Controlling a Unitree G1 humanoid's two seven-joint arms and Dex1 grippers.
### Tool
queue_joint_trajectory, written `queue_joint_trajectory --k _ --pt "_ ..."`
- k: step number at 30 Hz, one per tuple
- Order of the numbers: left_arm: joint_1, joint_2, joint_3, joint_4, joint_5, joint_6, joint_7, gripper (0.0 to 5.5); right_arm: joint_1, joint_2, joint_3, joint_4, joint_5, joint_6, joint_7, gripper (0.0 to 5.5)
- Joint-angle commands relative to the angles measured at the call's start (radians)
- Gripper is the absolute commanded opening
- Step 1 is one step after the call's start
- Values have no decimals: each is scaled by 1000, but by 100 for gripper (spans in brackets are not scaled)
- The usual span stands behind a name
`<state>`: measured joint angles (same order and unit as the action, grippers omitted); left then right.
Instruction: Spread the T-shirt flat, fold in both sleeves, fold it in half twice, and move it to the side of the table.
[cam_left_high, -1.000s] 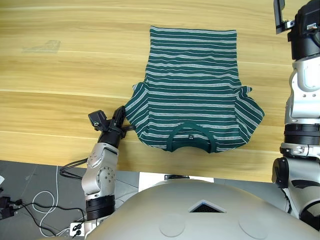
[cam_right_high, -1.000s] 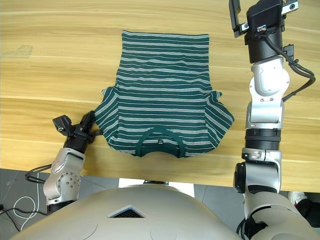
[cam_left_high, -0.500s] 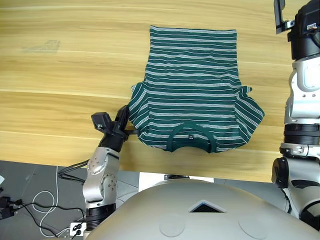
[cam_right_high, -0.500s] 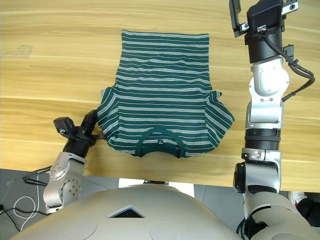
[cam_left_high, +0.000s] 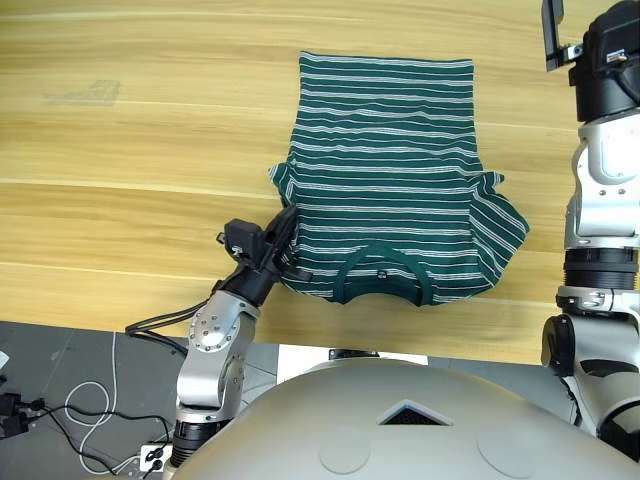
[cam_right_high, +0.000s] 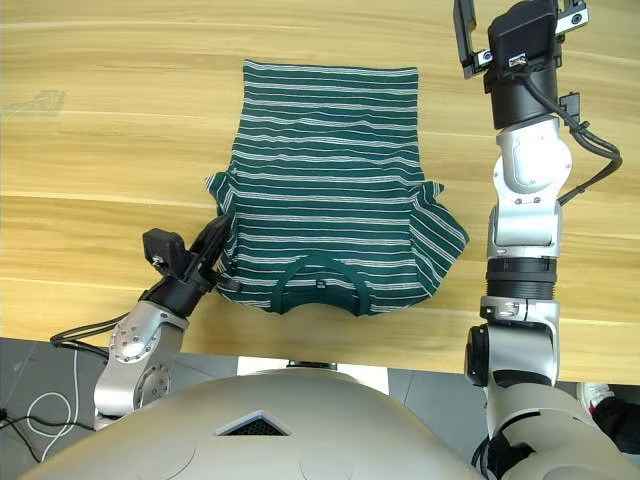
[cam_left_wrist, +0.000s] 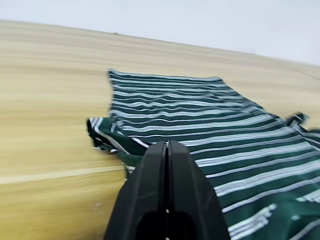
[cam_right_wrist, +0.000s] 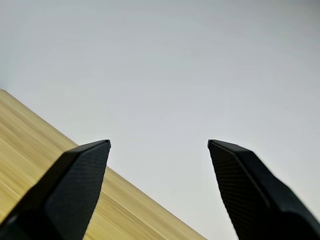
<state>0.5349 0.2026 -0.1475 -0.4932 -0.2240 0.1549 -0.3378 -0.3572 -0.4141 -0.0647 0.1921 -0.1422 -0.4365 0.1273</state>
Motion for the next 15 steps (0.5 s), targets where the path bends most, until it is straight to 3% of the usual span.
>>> queue_joint_trajectory --k 1,15 --pt "-15 16 -42 16 47 -23 -11 4 4 7 4 16 -9 -7 -6 363" --pt "-72 69 -136 48 215 -18 16 4 34 7 -2 8 -2 -5 -4 363"
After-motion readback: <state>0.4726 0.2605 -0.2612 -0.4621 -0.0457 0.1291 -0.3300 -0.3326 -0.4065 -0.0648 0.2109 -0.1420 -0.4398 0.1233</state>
